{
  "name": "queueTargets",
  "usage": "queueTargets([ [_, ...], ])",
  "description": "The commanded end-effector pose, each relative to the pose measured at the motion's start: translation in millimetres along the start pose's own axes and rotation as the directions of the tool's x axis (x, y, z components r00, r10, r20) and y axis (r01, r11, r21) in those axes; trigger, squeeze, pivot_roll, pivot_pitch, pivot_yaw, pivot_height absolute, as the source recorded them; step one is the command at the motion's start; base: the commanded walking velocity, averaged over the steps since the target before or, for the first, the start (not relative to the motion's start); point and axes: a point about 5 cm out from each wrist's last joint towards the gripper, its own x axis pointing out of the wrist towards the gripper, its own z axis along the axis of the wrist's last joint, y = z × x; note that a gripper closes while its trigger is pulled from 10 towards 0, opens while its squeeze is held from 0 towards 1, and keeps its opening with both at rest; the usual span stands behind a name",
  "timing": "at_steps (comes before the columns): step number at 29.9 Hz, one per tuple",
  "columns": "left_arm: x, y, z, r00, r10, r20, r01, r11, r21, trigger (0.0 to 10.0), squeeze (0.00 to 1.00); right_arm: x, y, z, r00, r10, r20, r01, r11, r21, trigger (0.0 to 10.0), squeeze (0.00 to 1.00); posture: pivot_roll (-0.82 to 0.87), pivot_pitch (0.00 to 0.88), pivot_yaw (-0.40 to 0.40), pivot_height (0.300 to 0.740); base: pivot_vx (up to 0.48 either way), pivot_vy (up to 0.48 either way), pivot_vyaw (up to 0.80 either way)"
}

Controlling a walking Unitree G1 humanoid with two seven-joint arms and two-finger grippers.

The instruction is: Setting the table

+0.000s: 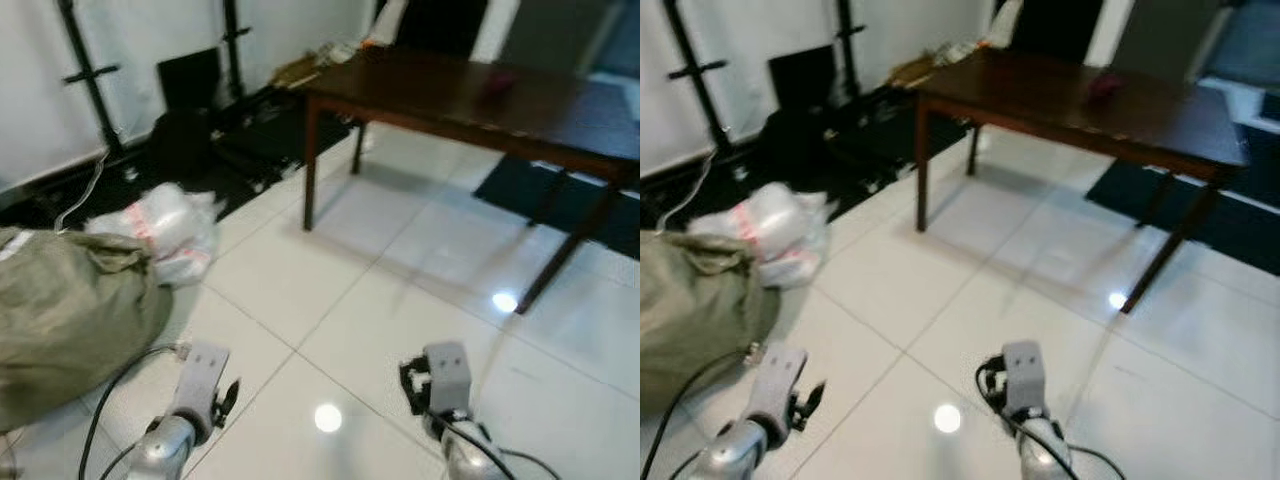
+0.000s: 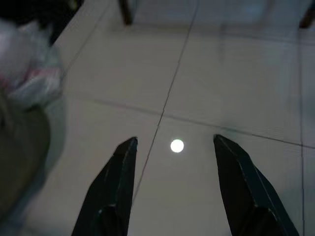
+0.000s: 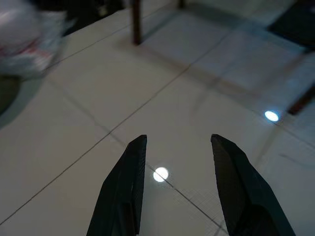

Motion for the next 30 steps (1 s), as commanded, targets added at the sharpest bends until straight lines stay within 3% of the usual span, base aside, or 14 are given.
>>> queueTargets([
  [1, -3.0, -0.2, -7, 1.0, -0.005, -0.024, 0.005, 1.0, -0.003, 10.0, 0.0, -3.0, 4.6, -6, 1.0, 0.004, -0.014, -0.004, 1.0, 0.015, 10.0, 0.0, -0.05, 0.0, 0.082, 0.74, 0.0, 0.0, -0.8],
  [9, 0.9, -2.9, 17, 0.996, -0.019, 0.088, 0.017, 1.0, 0.019, 10.0, 0.0, -0.2, 4.5, 7, 0.999, 0.0, 0.05, -0.002, 0.999, 0.032, 10.0, 0.0, -0.05, 0.0, 0.084, 0.74, 0.0, 0.0, -0.8],
  [12, 2.2, -5.4, 36, 0.984, -0.031, 0.173, 0.024, 0.999, 0.044, 10.0, 0.0, 2.7, 4.9, 20, 0.995, -0.003, 0.104, -0.002, 0.999, 0.047, 10.0, 0.0, -0.06, 0.0, 0.084, 0.74, 0.0, 0.0, -0.8],
  [14, 3.6, -6.8, 60, 0.961, -0.027, 0.276, 0.012, 0.998, 0.057, 10.0, 0.0, 5.7, 6.3, 36, 0.987, -0.013, 0.16, -0.001, 0.996, 0.09, 10.0, 0.0, -0.06, 0.0, 0.083, 0.74, 0.0, 0.0, 0.0],
  [24, 7.1, -12.9, 92, 0.921, -0.03, 0.388, -0.001, 0.997, 0.079, 10.0, 0.0, 9.2, 13.2, 54, 0.975, 0.001, 0.222, -0.024, 0.995, 0.101, 10.0, 0.0, -0.07, 0.0, 0.085, 0.74, 0.351, 0.0, 0.0],
  [30, 6.4, -14.4, 94, 0.919, -0.034, 0.393, 0.002, 0.997, 0.08, 10.0, 0.0, 7.3, 11.7, 55, 0.975, -0.001, 0.221, -0.022, 0.994, 0.104, 10.0, 0.0, -0.07, 0.0, 0.085, 0.74, 0.48, 0.0, 0.0],
])
